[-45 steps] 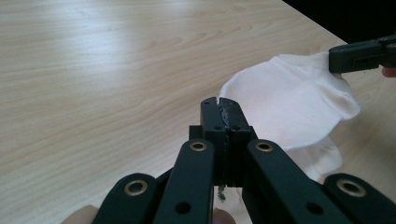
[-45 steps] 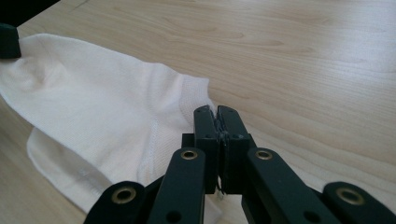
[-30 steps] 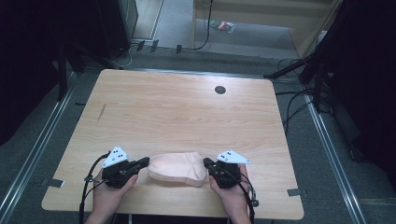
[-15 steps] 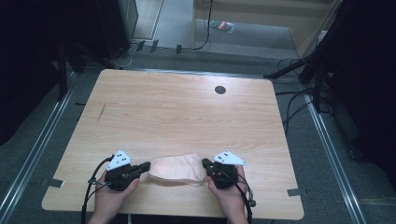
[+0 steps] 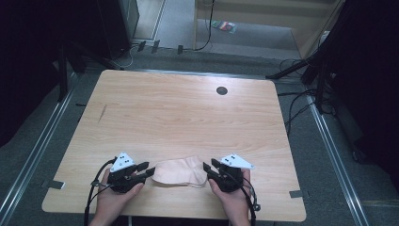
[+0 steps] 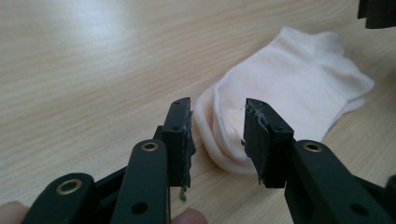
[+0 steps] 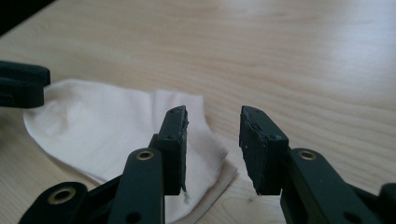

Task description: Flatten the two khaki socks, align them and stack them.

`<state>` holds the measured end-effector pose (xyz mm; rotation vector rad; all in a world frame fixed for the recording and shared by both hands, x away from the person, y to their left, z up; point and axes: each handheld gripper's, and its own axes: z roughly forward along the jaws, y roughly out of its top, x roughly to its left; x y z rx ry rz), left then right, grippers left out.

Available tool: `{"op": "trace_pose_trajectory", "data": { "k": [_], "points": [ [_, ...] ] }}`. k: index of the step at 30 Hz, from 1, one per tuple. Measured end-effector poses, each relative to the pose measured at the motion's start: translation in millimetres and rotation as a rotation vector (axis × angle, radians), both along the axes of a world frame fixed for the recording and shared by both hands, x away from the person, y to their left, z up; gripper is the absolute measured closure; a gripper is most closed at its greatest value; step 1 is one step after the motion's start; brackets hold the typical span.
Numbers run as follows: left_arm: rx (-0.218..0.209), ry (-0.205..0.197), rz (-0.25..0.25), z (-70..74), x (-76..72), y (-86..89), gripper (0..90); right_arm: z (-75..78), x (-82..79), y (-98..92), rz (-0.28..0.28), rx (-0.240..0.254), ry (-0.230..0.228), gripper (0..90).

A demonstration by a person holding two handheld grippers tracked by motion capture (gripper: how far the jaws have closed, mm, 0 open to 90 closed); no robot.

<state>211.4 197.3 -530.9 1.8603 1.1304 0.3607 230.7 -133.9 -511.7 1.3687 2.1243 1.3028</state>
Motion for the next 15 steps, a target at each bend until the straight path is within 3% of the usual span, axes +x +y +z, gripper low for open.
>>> {"op": "trace_pose_trajectory", "data": {
  "k": [4, 5, 8, 11, 15],
  "points": [
    [-0.013, -0.1, 0.004, 10.7, -7.0, -4.3, 67.3, 4.4, -7.9, 1.2, 0.014, 0.03, -0.033, 79.7],
    [-0.014, -0.095, -0.016, 11.1, -7.1, -6.7, 72.7, 2.9, -9.2, 6.5, 0.034, 0.012, -0.03, 84.4],
    [0.013, -0.026, -0.065, 5.3, -4.1, -14.1, 90.0, -6.3, -8.3, 21.0, 0.075, -0.036, 0.01, 90.0],
    [0.042, 0.063, -0.079, -7.6, 2.6, -17.8, 90.0, -18.6, -3.9, 30.2, 0.092, -0.075, 0.06, 90.0],
    [0.095, 0.106, -0.094, -17.1, 4.4, -19.2, 90.0, -27.3, -4.5, 31.0, 0.064, -0.127, 0.103, 90.0]
  ]
}}
